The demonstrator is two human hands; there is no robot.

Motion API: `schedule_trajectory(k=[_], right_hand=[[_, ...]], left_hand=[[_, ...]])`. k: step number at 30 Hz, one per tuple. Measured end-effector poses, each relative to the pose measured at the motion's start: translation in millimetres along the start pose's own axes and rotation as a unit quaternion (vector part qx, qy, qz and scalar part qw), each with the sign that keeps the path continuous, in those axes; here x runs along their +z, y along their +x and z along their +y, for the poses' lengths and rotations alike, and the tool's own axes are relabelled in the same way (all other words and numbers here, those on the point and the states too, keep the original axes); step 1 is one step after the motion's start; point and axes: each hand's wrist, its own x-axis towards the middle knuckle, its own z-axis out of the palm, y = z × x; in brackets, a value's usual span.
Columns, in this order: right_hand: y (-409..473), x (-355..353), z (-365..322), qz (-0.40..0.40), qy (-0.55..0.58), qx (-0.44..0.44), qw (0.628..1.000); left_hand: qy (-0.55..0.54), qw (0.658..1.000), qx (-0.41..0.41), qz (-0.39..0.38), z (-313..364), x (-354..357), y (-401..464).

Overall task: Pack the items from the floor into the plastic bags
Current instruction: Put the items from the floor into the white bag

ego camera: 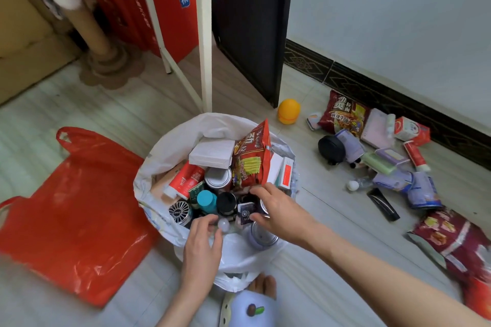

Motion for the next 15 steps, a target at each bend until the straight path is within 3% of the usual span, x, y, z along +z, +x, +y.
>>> schedule_trajectory(k=[4,8,11,13,15], right_hand=[[-21,-24,15,-0.012,-0.075,-0.042,0.996],[-52,-61,36,0.007,-0.137,-0.010,0.991],[-70,-82,51,0.017,-0.153,0.016,0.988],[-180,-107,93,0.112,-0.151,0.121,0.975],[-191,-102,108,0.140,-0.124,0.137,0.973]], left_hand=[[0.011,0.996,0.080,-0.039,8,-9,-3],[0.116,0.959,0.229,-0.120,28,-16,-6],[0.171,0.940,0.268,-0.127,38,-13,11],[0.184,0.887,0.384,-0.179,117,24,-3],[0.203,0.880,0.384,-0.191,128,24,9]])
